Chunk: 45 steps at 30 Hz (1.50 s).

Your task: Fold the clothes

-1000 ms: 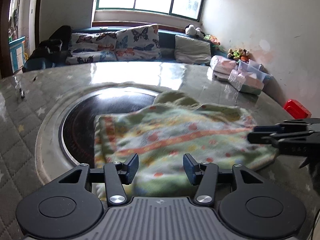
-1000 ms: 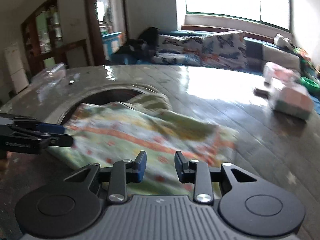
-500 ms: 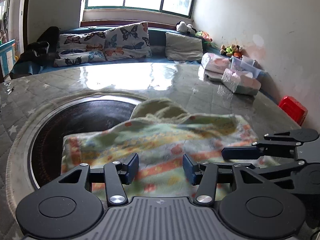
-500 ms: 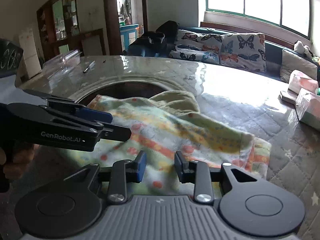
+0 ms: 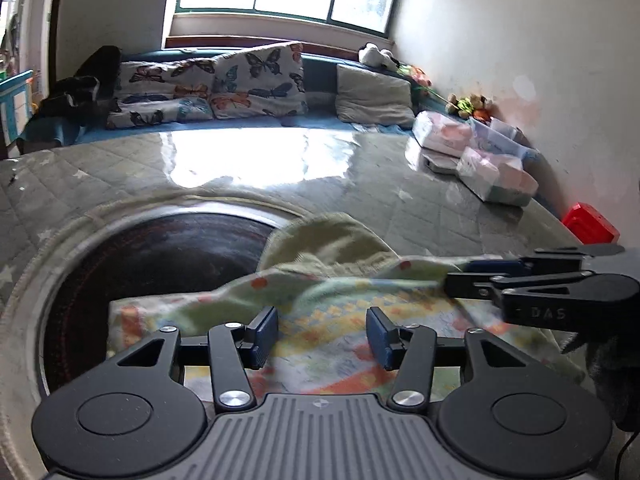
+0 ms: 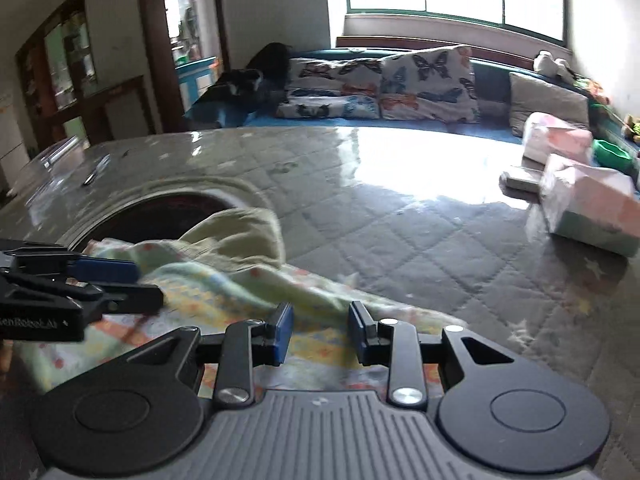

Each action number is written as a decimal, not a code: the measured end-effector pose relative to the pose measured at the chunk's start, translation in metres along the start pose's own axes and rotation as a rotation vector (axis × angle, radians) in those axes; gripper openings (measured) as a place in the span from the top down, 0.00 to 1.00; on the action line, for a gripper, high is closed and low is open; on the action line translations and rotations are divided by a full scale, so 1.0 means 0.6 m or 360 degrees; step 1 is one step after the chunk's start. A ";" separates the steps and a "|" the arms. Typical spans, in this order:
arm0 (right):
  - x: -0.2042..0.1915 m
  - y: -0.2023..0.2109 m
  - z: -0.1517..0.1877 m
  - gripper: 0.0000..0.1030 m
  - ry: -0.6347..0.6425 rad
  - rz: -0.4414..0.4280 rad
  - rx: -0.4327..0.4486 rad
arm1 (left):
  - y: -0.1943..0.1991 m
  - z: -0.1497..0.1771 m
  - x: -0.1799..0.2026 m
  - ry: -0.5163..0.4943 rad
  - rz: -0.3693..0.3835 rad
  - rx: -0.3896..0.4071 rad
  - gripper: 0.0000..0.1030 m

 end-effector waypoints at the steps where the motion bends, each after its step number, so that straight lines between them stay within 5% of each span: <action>1: -0.003 0.002 -0.003 0.70 0.0003 -0.0009 0.0007 | 0.001 -0.005 -0.005 0.0014 -0.0011 0.0012 0.51; 11: -0.054 -0.023 -0.020 0.69 0.0059 -0.0079 -0.0007 | -0.022 -0.017 -0.051 0.0122 -0.0086 -0.0015 0.51; 14: -0.064 -0.009 -0.020 0.61 0.0076 -0.0096 0.0015 | -0.010 -0.018 -0.049 0.0107 -0.0102 -0.0008 0.49; 29: -0.121 0.048 0.042 0.40 0.0214 -0.0146 0.0010 | 0.068 0.023 -0.027 0.0039 -0.0215 0.0035 0.14; 45: -0.163 0.089 0.072 0.34 0.0367 -0.0143 0.0066 | 0.105 0.095 -0.041 0.0034 -0.0315 -0.0014 0.08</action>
Point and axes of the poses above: each gripper's, at about its wrist camera, not at the fingertips, and y roughly against the way its jaws point, x to its right, z to its underside, the point moved 7 cm from there along -y, roughly the way its jaws point, and after that the axes turned 6 degrees about z, right-handed, at the moved point
